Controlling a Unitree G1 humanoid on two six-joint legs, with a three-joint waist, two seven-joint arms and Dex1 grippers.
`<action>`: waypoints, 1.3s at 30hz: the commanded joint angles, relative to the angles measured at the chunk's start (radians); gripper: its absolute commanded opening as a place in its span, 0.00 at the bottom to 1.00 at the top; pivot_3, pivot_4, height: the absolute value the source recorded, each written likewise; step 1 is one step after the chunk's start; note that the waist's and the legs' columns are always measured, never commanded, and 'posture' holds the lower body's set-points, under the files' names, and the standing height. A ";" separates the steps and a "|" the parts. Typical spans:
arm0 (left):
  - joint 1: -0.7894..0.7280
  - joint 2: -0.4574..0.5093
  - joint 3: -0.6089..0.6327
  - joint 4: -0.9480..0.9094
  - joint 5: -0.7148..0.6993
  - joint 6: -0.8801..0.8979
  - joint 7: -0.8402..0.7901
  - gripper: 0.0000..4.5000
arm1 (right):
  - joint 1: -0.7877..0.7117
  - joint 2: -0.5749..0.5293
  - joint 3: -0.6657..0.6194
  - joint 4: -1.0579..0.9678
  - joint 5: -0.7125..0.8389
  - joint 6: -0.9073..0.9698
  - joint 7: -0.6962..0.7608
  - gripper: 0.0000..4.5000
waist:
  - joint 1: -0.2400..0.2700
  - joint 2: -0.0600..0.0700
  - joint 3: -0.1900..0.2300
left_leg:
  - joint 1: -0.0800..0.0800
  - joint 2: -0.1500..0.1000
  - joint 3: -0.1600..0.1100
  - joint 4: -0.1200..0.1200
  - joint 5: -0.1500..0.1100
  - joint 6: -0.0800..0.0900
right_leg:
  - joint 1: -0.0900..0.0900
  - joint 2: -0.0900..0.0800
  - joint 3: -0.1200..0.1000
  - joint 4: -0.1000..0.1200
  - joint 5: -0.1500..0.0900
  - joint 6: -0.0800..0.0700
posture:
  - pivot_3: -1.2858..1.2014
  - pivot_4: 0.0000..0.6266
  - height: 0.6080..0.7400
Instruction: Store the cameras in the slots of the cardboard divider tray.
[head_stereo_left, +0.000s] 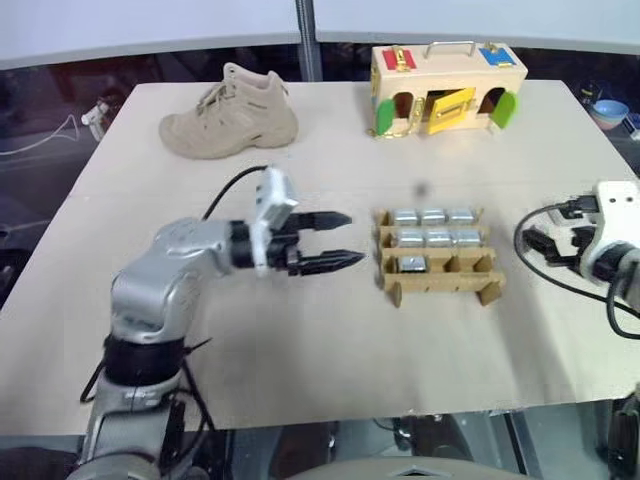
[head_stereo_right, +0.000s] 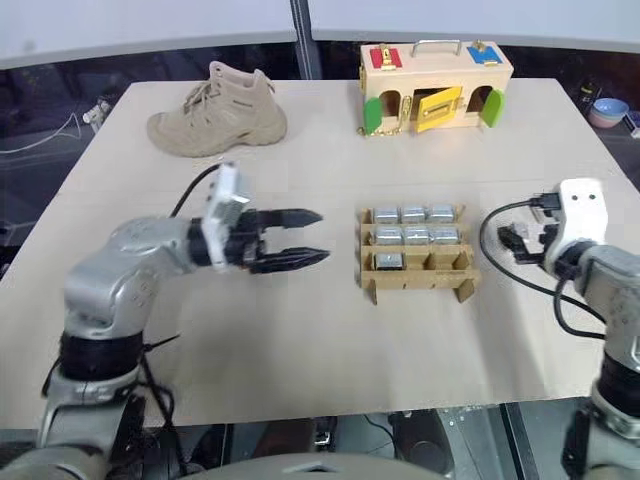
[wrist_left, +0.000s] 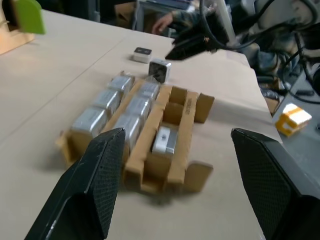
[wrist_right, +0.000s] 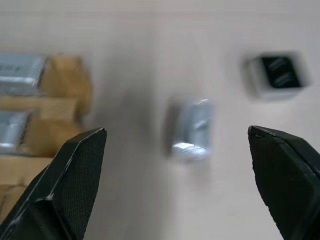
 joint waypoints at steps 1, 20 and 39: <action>0.024 0.059 0.074 -0.056 -0.083 -0.041 -0.057 0.78 | -0.026 -0.003 -0.003 0.029 -0.039 0.006 -0.041 1.00 | 0.004 0.000 0.000 | 0.000 0.000 0.000 0.000 0.000 0.000 | 0.000 0.000 0.000 0.000 0.000 0.000 | 0.52 0.24 1.00; 0.085 0.127 0.102 -0.063 -0.164 -0.125 -0.010 0.79 | -0.084 -0.023 0.117 0.332 -0.107 -0.215 -0.026 0.23 | -0.006 0.000 0.000 | 0.002 -0.002 0.000 -0.001 0.000 0.000 | 0.002 0.000 0.000 -0.002 0.000 0.000 | 0.52 0.24 1.00; 0.222 0.135 0.148 -0.075 -0.285 -0.199 -0.065 0.79 | 0.021 -0.313 0.398 0.125 0.045 -0.975 0.884 0.17 | -0.005 0.000 0.001 | 0.004 0.002 0.000 -0.002 0.000 0.000 | 0.003 0.002 -0.001 -0.004 -0.002 0.004 | 0.52 0.24 1.00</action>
